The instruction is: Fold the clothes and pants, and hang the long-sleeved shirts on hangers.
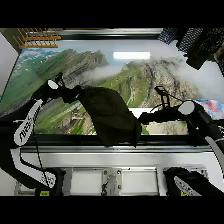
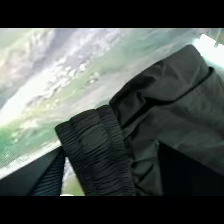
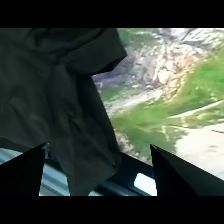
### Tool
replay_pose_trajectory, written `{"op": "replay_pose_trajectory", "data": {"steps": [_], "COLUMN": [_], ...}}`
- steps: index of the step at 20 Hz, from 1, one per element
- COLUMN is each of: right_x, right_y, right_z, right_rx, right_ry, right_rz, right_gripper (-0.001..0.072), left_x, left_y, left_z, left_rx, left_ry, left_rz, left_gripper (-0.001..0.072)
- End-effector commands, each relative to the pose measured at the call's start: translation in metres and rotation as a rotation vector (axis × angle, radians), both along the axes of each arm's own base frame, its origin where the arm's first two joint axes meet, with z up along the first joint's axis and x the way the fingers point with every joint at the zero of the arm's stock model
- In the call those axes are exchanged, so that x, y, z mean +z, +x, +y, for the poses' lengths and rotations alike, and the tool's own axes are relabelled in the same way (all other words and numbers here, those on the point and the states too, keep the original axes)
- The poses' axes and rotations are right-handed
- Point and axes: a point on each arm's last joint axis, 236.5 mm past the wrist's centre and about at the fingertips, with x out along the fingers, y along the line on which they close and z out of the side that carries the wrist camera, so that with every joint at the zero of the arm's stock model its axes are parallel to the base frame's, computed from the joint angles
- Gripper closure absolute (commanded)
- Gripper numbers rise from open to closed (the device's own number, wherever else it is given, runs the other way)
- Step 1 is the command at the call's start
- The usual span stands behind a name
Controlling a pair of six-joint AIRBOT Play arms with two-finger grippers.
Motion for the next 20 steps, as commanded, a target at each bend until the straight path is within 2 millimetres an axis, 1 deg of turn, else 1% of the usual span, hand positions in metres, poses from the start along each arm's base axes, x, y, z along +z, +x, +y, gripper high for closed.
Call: {"op": "replay_pose_trajectory", "data": {"steps": [1,2,4,5,6,7,8,9,10,11,12,13,14,15,16,17,18,19,20], "right_x": [-0.014,-0.021,-0.035,-0.042,-0.046,-0.048,-0.047,-0.04,-0.025,-0.002,0.031,0.068,0.113,0.154,0.19,0.221,0.24,0.25,0.249], "right_y": [-0.016,-0.02,-0.029,-0.031,-0.032,-0.031,-0.027,-0.019,-0.007,0.009,0.026,0.04,0.05,0.052,0.049,0.041,0.029,0.013,-0.003], "right_z": [0.028,0.033,0.042,0.045,0.045,0.044,0.04,0.032,0.02,0.004,-0.014,-0.028,-0.039,-0.044,-0.046,-0.044,-0.042,-0.037,-0.03], "right_rx": [0.073,0.093,0.126,0.135,0.137,0.136,0.136,0.145,0.15,0.13,0.11,0.091,0.07,0.056,0.044,0.037,0.03,0.034,0.049], "right_ry": [0.016,0.011,0.0,-0.006,-0.009,-0.014,-0.03,-0.059,-0.103,-0.153,-0.205,-0.243,-0.267,-0.275,-0.272,-0.254,-0.235,-0.214,-0.194], "right_rz": [0.061,0.081,0.124,0.143,0.155,0.157,0.137,0.102,0.051,-0.009,-0.091,-0.181,-0.286,-0.381,-0.466,-0.543,-0.593,-0.606,-0.584], "right_gripper": [-0.0008,-0.0008,-0.0008,0.0019,0.0285,0.0655,0.0709,0.071,0.071,0.071,0.071,0.071,0.0711,0.0711,0.0711,0.0711,0.0712,0.0712,0.0712], "left_x": [0.002,0.006,0.015,0.022,0.029,0.038,0.05,0.069,0.092,0.125,0.162,0.204,0.246,0.28,0.308,0.33,0.34,0.34,0.332], "left_y": [0.011,0.016,0.024,0.028,0.032,0.036,0.041,0.047,0.055,0.064,0.072,0.077,0.078,0.075,0.07,0.062,0.054,0.048,0.042], "left_z": [-0.005,-0.002,-0.003,-0.004,-0.005,-0.007,-0.009,-0.011,-0.013,-0.013,-0.013,-0.011,-0.008,-0.005,0.0,0.006,0.013,0.025,0.037], "left_rx": [0.004,0.008,0.005,-0.001,-0.006,-0.017,-0.035,-0.066,-0.095,-0.112,-0.121,-0.131,-0.14,-0.152,-0.151,-0.143,-0.142,-0.143,-0.135], "left_ry": [-0.013,-0.012,-0.013,-0.013,-0.016,-0.02,-0.022,-0.02,-0.014,-0.007,0.002,0.015,0.031,0.049,0.061,0.068,0.082,0.13,0.173], "left_rz": [0.0,-0.014,-0.038,-0.053,-0.065,-0.078,-0.091,-0.123,-0.172,-0.246,-0.329,-0.422,-0.513,-0.586,-0.64,-0.674,-0.682,-0.669,-0.64], "left_gripper": [0.0508,0.0699,0.07,0.07,0.0699,0.0699,0.07,0.0699,0.07,0.07,0.07,0.0699,0.07,0.0699,0.07,0.07,0.0699,0.0699,0.0699]}}
